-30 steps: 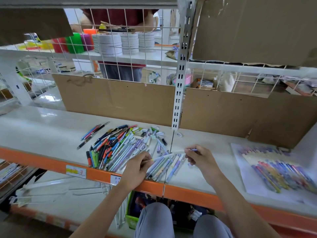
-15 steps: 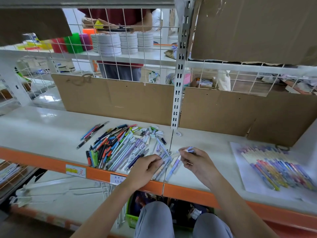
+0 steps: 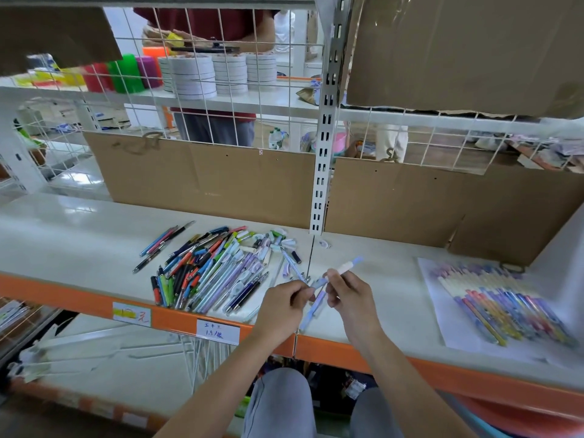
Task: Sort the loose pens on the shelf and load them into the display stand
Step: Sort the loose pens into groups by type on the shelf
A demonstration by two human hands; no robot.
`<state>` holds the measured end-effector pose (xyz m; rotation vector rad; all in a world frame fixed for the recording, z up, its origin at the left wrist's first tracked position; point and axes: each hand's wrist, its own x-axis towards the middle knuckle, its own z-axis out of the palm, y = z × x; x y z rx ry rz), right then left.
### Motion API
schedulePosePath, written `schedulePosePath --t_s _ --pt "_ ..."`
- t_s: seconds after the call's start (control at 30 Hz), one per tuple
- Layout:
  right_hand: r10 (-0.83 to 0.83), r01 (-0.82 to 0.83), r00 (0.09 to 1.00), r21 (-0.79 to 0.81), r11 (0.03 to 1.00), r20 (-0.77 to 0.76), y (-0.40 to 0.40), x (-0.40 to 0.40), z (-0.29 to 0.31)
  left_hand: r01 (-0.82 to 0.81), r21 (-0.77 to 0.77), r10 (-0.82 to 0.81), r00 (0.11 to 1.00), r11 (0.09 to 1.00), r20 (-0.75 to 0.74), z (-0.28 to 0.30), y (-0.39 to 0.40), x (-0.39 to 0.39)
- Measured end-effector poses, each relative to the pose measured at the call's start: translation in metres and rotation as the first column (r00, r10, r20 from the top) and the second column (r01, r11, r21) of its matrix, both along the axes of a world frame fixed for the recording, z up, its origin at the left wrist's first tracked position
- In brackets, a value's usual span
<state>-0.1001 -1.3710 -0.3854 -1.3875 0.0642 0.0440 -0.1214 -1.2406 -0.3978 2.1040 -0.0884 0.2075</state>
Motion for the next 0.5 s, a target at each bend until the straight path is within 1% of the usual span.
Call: schedulePosePath --t_s 0.1,0.2,0.3,0.37,0.43,0.5 --pt "-0.056 0.051 0.995 -0.057 0.997 -0.079 -0.001 0.004 -0.01 -0.033 0.094 0.028 0.999 0.995 0.046 -0.007 -0.012 0.001" --pt "-0.075 0.063 0.989 -0.096 0.993 -0.128 -0.008 0.005 -0.02 -0.013 0.151 0.005 0.998 0.988 0.055 -0.015 -0.024 0.003" --pt "-0.074 0.04 0.99 -0.272 0.962 -0.116 -0.022 0.007 -0.025 0.022 0.22 -0.037 0.997 0.975 0.064 -0.022 -0.039 0.006" --pt "-0.074 0.023 0.992 -0.42 0.907 -0.105 -0.038 0.012 -0.025 0.047 0.312 -0.07 0.995 0.949 0.065 -0.027 -0.051 0.007" --pt "-0.076 0.022 0.994 -0.533 0.846 -0.079 -0.057 0.017 -0.022 0.069 0.396 -0.109 0.991 0.916 0.078 -0.029 -0.062 0.009" --pt "-0.09 0.043 0.995 -0.606 0.795 -0.047 -0.078 0.022 -0.018 0.115 0.392 -0.16 0.983 0.913 0.084 -0.033 -0.071 0.015"
